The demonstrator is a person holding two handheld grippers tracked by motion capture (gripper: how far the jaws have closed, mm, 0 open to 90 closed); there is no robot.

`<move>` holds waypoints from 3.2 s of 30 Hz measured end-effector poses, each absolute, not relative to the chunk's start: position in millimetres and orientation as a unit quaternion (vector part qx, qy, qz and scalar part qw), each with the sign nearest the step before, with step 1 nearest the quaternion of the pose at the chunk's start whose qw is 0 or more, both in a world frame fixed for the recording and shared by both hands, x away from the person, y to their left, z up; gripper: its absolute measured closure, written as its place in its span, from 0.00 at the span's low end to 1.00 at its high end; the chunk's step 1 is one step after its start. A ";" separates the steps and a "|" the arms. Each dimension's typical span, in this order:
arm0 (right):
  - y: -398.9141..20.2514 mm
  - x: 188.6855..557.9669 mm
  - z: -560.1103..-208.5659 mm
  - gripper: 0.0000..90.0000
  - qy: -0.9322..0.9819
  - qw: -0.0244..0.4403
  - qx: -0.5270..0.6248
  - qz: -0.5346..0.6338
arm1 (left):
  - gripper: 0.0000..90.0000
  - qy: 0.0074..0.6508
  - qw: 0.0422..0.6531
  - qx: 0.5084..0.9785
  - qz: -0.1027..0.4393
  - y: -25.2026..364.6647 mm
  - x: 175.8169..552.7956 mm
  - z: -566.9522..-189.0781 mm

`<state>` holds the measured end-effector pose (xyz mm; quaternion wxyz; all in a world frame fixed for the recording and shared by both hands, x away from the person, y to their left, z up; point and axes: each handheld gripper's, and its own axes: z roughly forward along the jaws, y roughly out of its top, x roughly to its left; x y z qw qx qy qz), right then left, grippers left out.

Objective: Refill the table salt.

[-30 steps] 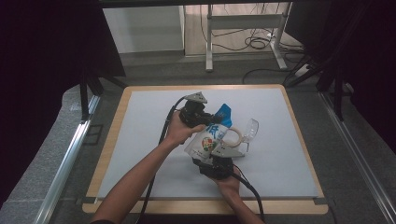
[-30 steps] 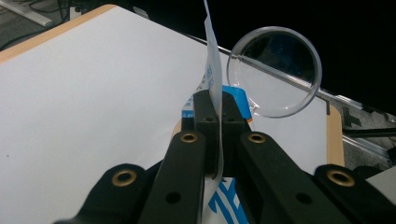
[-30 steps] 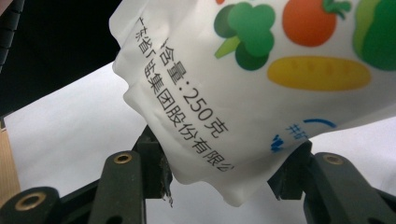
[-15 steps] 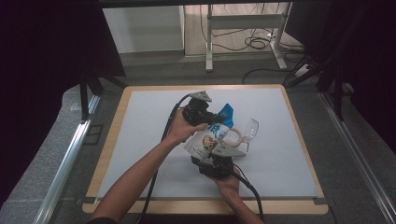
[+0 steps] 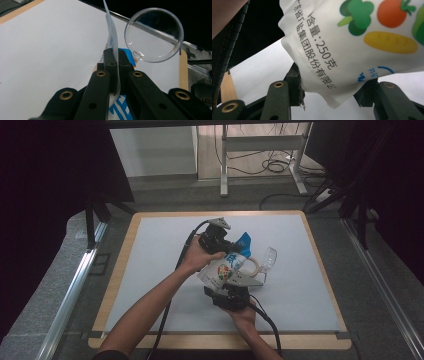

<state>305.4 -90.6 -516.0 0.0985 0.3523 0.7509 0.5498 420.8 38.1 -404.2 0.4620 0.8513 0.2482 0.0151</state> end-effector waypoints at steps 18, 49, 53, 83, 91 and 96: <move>-87.2 306.2 -513.4 0.57 0.746 0.088 0.361 0.552 | 1.00 0.248 0.445 0.861 0.011 33.5 426.5 -405.4; -79.5 304.0 -509.7 0.57 0.740 0.095 0.374 0.551 | 1.00 0.241 0.428 0.871 0.013 26.5 428.9 -404.2; -79.5 304.6 -510.1 0.58 0.740 0.096 0.373 0.551 | 1.00 0.242 0.427 0.871 0.014 26.4 429.2 -404.4; -85.3 304.9 -508.3 0.59 0.739 0.089 0.363 0.560 | 1.00 0.237 0.424 0.874 0.004 26.0 434.1 -402.6; -86.6 304.2 -506.9 0.59 0.737 0.082 0.359 0.567 | 1.00 0.236 0.425 0.874 0.000 24.9 434.8 -403.9; -87.1 304.3 -506.0 0.59 0.736 0.082 0.358 0.569 | 1.00 0.235 0.426 0.874 0.000 23.4 435.0 -404.0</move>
